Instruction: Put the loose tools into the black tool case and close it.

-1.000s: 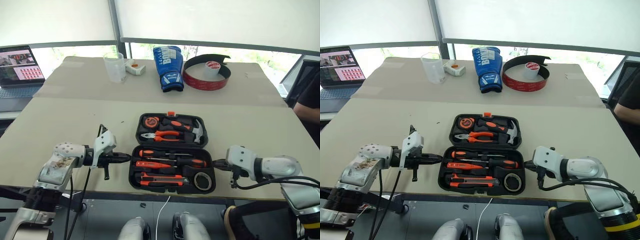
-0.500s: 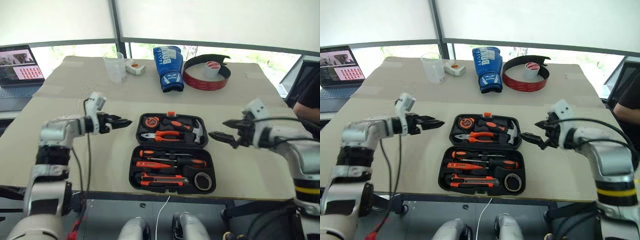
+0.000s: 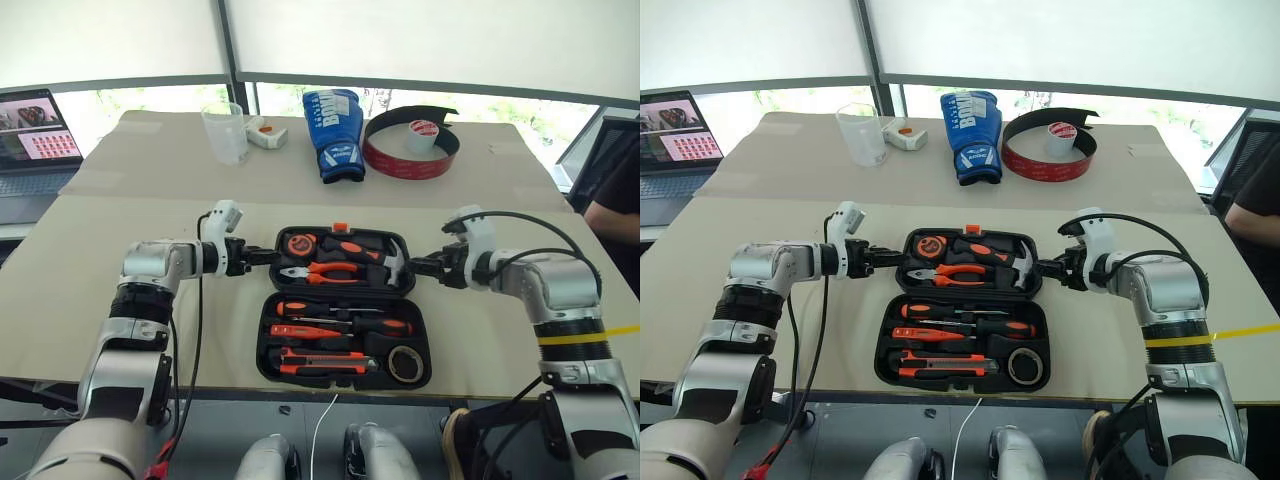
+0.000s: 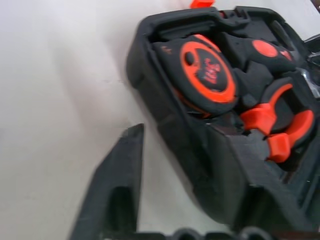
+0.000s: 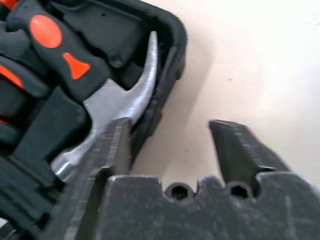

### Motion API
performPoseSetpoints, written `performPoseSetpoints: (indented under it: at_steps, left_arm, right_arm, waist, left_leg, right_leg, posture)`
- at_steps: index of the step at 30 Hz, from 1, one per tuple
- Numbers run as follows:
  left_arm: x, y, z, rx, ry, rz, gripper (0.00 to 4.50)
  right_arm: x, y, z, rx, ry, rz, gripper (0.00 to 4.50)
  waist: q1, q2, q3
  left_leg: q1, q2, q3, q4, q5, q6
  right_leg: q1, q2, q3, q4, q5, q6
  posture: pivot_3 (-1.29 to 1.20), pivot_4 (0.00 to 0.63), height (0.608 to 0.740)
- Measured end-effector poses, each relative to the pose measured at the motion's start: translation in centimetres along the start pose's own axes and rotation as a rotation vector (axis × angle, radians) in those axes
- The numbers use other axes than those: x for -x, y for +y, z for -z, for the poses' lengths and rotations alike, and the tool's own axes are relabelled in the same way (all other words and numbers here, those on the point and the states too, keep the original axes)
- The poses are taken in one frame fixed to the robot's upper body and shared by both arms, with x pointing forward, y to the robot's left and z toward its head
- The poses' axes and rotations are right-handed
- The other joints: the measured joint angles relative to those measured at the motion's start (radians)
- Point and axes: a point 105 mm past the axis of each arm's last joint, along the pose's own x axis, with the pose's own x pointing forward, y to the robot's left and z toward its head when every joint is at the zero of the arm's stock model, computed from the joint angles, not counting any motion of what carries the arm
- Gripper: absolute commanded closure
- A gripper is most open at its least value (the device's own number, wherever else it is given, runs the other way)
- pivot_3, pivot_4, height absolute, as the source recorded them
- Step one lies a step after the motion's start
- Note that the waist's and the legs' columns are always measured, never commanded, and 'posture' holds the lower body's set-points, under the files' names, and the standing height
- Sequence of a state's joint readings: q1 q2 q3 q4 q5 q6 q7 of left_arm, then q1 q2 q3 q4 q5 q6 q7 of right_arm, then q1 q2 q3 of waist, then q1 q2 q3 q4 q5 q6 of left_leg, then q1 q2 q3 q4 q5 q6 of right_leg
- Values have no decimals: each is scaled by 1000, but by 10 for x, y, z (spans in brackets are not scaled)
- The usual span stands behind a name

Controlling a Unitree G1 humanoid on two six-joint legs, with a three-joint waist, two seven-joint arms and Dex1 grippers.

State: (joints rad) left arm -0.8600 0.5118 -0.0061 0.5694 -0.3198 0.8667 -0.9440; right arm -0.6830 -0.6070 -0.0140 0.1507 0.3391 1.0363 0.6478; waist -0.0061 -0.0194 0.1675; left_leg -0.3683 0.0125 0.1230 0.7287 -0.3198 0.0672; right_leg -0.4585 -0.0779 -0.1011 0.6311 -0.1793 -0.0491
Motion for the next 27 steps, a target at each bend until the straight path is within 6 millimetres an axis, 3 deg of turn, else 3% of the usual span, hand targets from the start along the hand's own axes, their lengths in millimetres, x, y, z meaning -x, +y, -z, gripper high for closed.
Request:
performPoseSetpoints:
  at_steps: [2,4,14,17,23,27]
  left_arm:
    - [1,0,0,-2,2,-3,4457]
    - [2,0,0,-3,2,-6,4500]
    - [4,1,2,-11,7,-13,4500]
    - [4,2,2,-15,12,-17,4500]
    - [4,1,2,-24,14,-14,4500]
    - [3,1,2,-32,12,-15,4500]
  right_arm:
    - [0,1,-1,7,-1,-4,3885]
    - [-1,5,-2,15,-3,-18,4483]
    - [-2,7,-4,8,-12,-25,4483]
    - [-3,8,-6,-27,-17,-31,3695]
    - [-5,8,-5,-22,3,-16,1665]
    - [-7,4,1,-23,29,12,1665]
  waist:
    - [0,0,0]
    - [1,1,-1]
    - [-3,1,-1]
    - [-6,1,-1]
    - [-5,1,-1]
    - [-5,1,-1]
  left_leg:
    - [1,0,0,0,1,-2]
    - [1,0,0,0,1,-2]
    - [1,1,0,0,2,-2]
    - [1,1,0,0,2,-2]
    - [1,1,-1,0,2,-2]
    - [1,1,-1,0,2,-2]
  right_leg:
    - [0,0,0,1,0,0]
    - [1,-1,1,2,0,0]
    - [0,-1,1,2,0,0]
    - [0,-1,1,2,0,-1]
    - [0,-1,1,2,0,-1]
    - [0,-1,1,2,0,-1]
  posture:
    - [0,150,727]
    - [0,150,727]
    - [0,150,727]
    - [0,150,727]
    - [0,150,727]
    - [0,150,727]
